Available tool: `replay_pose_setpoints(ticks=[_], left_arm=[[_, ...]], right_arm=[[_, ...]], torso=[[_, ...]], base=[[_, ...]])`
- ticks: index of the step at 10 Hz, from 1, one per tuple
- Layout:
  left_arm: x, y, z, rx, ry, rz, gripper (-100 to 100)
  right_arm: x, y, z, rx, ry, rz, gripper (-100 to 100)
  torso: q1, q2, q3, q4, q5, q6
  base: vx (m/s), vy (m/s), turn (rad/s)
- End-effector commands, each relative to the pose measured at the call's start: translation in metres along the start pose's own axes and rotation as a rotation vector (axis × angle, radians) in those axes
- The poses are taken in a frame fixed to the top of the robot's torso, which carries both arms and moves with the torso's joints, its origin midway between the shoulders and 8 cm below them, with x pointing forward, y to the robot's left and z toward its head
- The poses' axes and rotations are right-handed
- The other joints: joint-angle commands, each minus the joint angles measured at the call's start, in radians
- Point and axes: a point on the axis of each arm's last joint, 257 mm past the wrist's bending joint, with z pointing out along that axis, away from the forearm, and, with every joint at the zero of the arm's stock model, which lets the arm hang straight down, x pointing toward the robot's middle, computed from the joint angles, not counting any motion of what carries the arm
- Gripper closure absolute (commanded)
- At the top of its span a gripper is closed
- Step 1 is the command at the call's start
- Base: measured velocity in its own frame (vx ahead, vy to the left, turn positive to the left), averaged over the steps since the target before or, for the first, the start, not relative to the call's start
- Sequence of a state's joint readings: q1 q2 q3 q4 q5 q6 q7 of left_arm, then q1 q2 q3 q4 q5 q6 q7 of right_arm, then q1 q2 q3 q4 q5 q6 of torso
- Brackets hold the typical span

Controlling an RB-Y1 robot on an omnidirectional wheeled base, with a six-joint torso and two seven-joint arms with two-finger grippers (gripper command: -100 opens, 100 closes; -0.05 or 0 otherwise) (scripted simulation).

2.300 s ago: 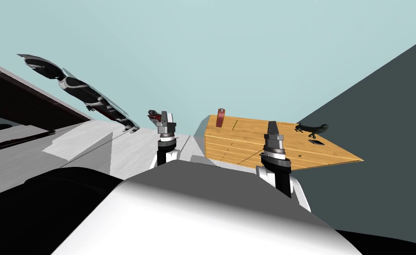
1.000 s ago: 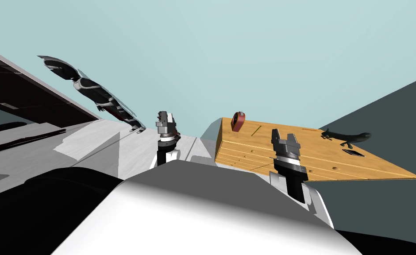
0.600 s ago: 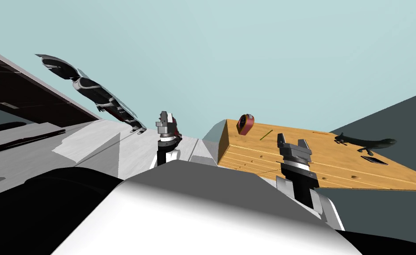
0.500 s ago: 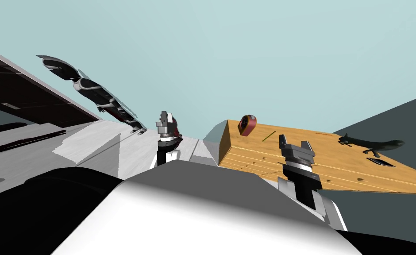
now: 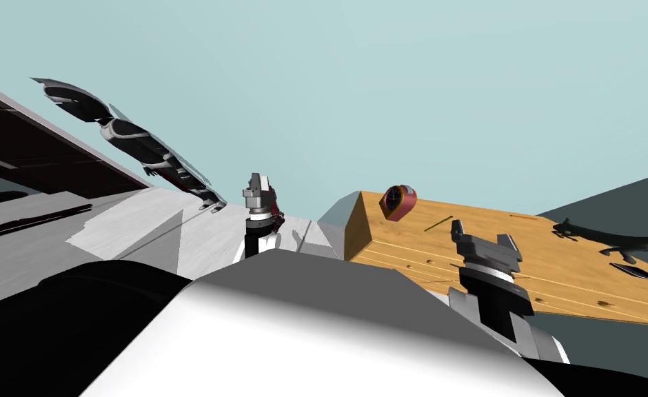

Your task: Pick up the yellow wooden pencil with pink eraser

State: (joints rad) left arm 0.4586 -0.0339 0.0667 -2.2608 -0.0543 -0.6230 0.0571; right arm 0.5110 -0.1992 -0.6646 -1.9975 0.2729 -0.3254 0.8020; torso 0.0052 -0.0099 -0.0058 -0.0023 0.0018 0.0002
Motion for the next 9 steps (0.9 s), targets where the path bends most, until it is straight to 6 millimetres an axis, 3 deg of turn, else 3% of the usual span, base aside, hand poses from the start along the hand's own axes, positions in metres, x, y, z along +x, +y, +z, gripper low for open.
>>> replay_pose_setpoints(ticks=[1, 3, 4, 6, 9], left_arm=[[0.0, 0.0, 0.0, 0.0, 0.0, 0.0, 0], [0.0, 0.0, 0.0, 0.0, 0.0, 0.0, 0], [0.0, 0.0, 0.0, 0.0, 0.0, 0.0, 0], [0.0, 0.0, 0.0, 0.0, 0.0, 0.0, 0], [0.0, 0.0, 0.0, 0.0, 0.0, 0.0, 0]], right_arm=[[0.007, -0.014, -0.005, 0.023, 0.014, -0.024, -100], [0.022, -0.06, -0.019, 0.111, 0.071, -0.096, -100], [0.022, -0.06, -0.019, 0.111, 0.071, -0.096, -100], [0.036, -0.104, -0.04, 0.199, 0.127, -0.146, -100], [0.055, -0.161, -0.078, 0.326, 0.207, -0.181, -100]], torso=[[0.0, 0.0, 0.0, 0.0, 0.0, 0.0], [-0.003, 0.0, 0.0, 0.0, -0.001, 0.0], [-0.002, -0.004, -0.002, -0.001, -0.001, 0.0], [-0.002, -0.002, -0.001, 0.0, 0.0, 0.0], [-0.004, -0.009, -0.005, -0.002, -0.001, 0.0]], base=[[0.119, 0.062, -0.009], [0.217, 0.067, -0.017], [0.195, 0.075, -0.014], [0.214, 0.057, -0.03], [0.308, 0.025, -0.047]])
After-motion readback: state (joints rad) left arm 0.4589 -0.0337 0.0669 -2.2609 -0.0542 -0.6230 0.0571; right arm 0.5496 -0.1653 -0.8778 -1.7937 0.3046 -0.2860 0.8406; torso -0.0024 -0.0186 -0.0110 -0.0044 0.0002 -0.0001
